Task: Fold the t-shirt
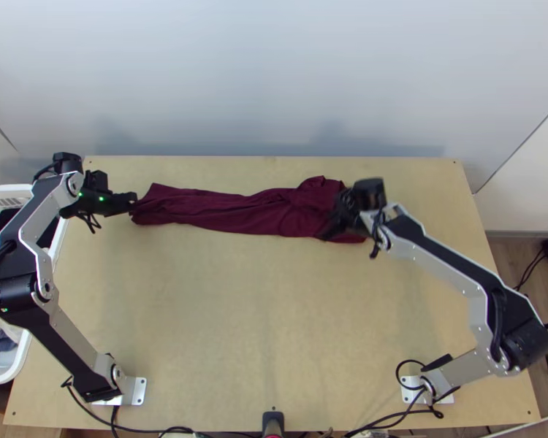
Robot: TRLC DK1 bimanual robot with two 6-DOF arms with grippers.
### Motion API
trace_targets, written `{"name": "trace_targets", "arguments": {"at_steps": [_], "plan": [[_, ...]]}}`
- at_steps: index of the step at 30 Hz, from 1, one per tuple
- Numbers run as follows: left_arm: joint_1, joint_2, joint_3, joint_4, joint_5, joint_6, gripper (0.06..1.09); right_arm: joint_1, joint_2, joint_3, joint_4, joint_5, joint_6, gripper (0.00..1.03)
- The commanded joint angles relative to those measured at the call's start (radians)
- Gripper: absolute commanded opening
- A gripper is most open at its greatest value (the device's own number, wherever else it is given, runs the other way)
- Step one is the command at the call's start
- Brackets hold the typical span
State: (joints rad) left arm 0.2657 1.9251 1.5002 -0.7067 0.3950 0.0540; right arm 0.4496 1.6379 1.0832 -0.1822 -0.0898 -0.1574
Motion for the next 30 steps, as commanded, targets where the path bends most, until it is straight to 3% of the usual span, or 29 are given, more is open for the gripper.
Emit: {"name": "trace_targets", "arguments": {"at_steps": [1, 5, 6, 7, 9, 11, 13, 14, 18, 25, 30], "plan": [[-0.003, -0.012, -0.035, 0.018, 0.001, -0.009, 0.09, 0.046, -0.067, -0.152, -0.034, -0.001, 0.007, 0.03], [-0.003, -0.032, -0.044, 0.018, 0.001, -0.013, 0.1, 0.037, -0.018, -0.184, 0.02, -0.001, 0.01, 0.03], [-0.002, -0.04, -0.046, 0.016, 0.002, -0.019, 0.13, 0.037, -0.021, -0.203, 0.053, -0.001, 0.01, 0.08], [0.003, -0.048, -0.046, 0.013, 0.008, -0.023, 0.21, 0.037, -0.026, -0.215, 0.075, -0.001, 0.01, 0.18], [0.017, -0.066, -0.054, 0.009, 0.045, -0.034, 0.49, 0.034, -0.027, -0.209, 0.093, -0.001, 0.039, 0.67], [0.03, -0.077, -0.058, 0.003, 0.077, -0.04, 0.76, 0.023, -0.047, -0.192, 0.092, -0.001, 0.07, 1.0], [0.046, -0.078, -0.058, -0.01, 0.094, -0.039, 0.95, 0.018, -0.093, -0.174, 0.058, -0.001, 0.09, 1.0], [0.052, -0.078, -0.058, -0.016, 0.099, -0.036, 0.99, 0.015, -0.131, -0.174, 0.053, -0.001, 0.096, 1.0], [0.073, -0.078, -0.058, -0.059, 0.142, -0.006, 1.0, 0.001, -0.32, -0.19, 0.015, -0.001, 0.121, 1.0], [0.09, -0.071, -0.07, -0.111, 0.277, 0.061, 1.02, -0.003, -0.556, -0.183, -0.204, -0.002, 0.148, 1.0], [0.05, 0.018, -0.02, -0.094, 0.283, 0.067, 1.02, -0.003, -0.661, -0.174, -0.321, -0.002, 0.15, 1.0]]}}
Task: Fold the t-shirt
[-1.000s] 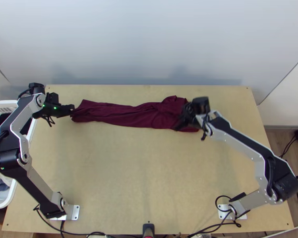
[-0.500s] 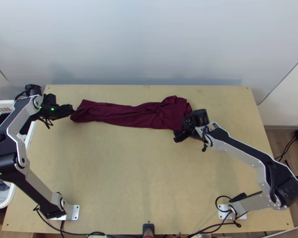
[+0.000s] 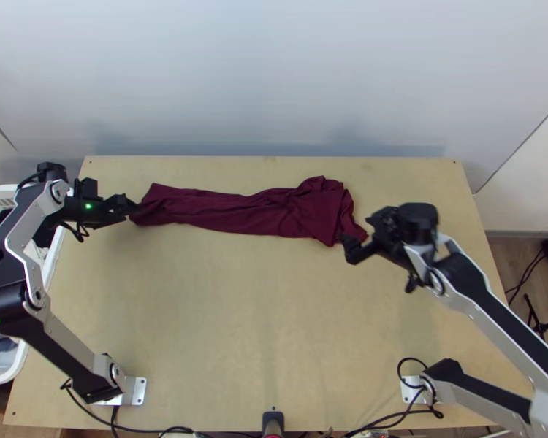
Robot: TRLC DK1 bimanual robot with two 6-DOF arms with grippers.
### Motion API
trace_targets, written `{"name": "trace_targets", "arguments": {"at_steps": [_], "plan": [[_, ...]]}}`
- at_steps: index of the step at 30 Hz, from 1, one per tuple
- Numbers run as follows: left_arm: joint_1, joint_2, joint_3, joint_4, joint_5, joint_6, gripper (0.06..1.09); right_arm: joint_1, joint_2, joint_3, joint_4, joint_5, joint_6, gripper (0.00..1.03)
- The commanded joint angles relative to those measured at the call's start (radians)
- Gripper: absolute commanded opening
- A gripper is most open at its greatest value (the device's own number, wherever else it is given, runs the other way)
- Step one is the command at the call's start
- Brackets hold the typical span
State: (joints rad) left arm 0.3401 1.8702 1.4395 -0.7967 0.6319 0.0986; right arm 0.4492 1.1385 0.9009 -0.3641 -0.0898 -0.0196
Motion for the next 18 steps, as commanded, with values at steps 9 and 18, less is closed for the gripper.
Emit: {"name": "trace_targets", "arguments": {"at_steps": [9, 18], "plan": [[-0.081, 0.247, 0.2, 0.07, -0.006, -0.007, 1.02, -0.003, -0.22, 0.145, -0.268, -0.002, 0.064, 1.0], [-0.105, 0.34, 0.285, 0.056, -0.057, 0.07, 1.02, -0.003, -0.189, 0.185, -0.277, -0.002, 0.106, 1.0]]}}
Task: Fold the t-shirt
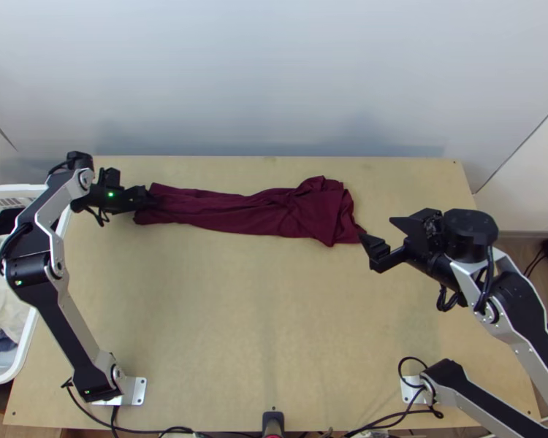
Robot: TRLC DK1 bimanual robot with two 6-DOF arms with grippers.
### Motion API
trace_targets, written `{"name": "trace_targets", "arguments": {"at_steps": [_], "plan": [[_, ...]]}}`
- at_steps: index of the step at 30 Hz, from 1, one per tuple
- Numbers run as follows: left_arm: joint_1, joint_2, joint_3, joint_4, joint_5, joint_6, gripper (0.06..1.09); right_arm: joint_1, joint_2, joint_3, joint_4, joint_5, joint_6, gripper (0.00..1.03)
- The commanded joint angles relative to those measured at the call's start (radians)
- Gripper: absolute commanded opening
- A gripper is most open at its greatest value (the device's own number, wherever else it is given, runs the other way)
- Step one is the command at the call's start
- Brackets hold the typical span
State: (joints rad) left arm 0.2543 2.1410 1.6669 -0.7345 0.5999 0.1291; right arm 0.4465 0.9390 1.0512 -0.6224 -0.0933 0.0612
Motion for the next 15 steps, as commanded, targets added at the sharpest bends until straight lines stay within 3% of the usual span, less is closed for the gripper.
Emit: {"name": "trace_targets", "arguments": {"at_steps": [1, 3, 4, 5, 7, 8, 10, 15], "plan": [[-0.026, 0.068, 0.057, -0.02, -0.023, 0.043, 1.02, -0.002, 0.015, 0.036, -0.019, 0.001, 0.025, 1.0], [-0.038, 0.057, 0.057, -0.069, 0.006, 0.066, 1.02, -0.006, 0.02, 0.035, -0.014, 0.001, 0.023, 1.0], [-0.041, 0.046, 0.053, -0.083, 0.043, 0.064, 0.97, -0.009, 0.021, 0.032, -0.01, 0.001, 0.023, 1.0], [-0.039, 0.039, 0.051, -0.097, 0.09, 0.052, 0.83, -0.014, 0.023, 0.027, -0.007, 0.001, 0.023, 1.0], [-0.038, 0.02, 0.051, -0.115, 0.204, 0.029, 0.19, -0.02, 0.024, 0.02, 0.0, 0.001, 0.025, 1.0], [-0.039, 0.017, 0.053, -0.121, 0.222, 0.012, 0.1, -0.022, 0.024, 0.016, 0.001, 0.001, 0.025, 1.0], [-0.046, -0.003, 0.011, -0.126, 0.27, 0.01, 0.09, -0.025, 0.024, 0.013, 0.001, 0.001, 0.029, 1.0], [-0.095, -0.087, -0.113, -0.101, 0.274, 0.024, 0.09, -0.035, 0.011, 0.015, -0.003, 0.001, 0.04, 1.0]]}}
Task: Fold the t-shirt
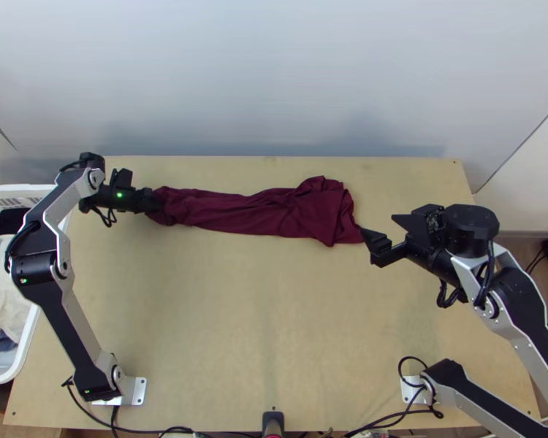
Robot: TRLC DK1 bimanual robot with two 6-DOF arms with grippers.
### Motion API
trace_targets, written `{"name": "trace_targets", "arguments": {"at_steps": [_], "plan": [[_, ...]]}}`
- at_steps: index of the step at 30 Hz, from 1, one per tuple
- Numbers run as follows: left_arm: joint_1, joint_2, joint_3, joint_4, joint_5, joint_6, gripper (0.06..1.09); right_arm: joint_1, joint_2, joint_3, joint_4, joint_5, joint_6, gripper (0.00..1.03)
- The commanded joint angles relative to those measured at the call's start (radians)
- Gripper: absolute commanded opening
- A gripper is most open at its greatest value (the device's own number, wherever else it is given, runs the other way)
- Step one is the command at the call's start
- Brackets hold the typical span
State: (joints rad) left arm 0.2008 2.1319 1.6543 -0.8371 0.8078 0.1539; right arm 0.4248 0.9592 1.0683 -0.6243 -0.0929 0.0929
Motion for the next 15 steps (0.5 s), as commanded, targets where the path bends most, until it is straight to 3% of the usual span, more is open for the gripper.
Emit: {"name": "trace_targets", "arguments": {"at_steps": [1, 9, 15], "plan": [[-0.041, -0.095, -0.099, 0.001, 0.067, -0.017, 0.09, -0.015, -0.014, -0.002, -0.005, 0.001, 0.01, 1.0], [-0.044, -0.239, -0.028, -0.03, 0.059, -0.106, 0.09, -0.038, -0.07, -0.06, -0.002, -0.001, 0.037, 1.0], [-0.123, -0.234, 0.016, -0.036, -0.012, -0.148, 0.09, -0.05, -0.126, -0.11, 0.001, -0.001, 0.053, 1.0]]}}
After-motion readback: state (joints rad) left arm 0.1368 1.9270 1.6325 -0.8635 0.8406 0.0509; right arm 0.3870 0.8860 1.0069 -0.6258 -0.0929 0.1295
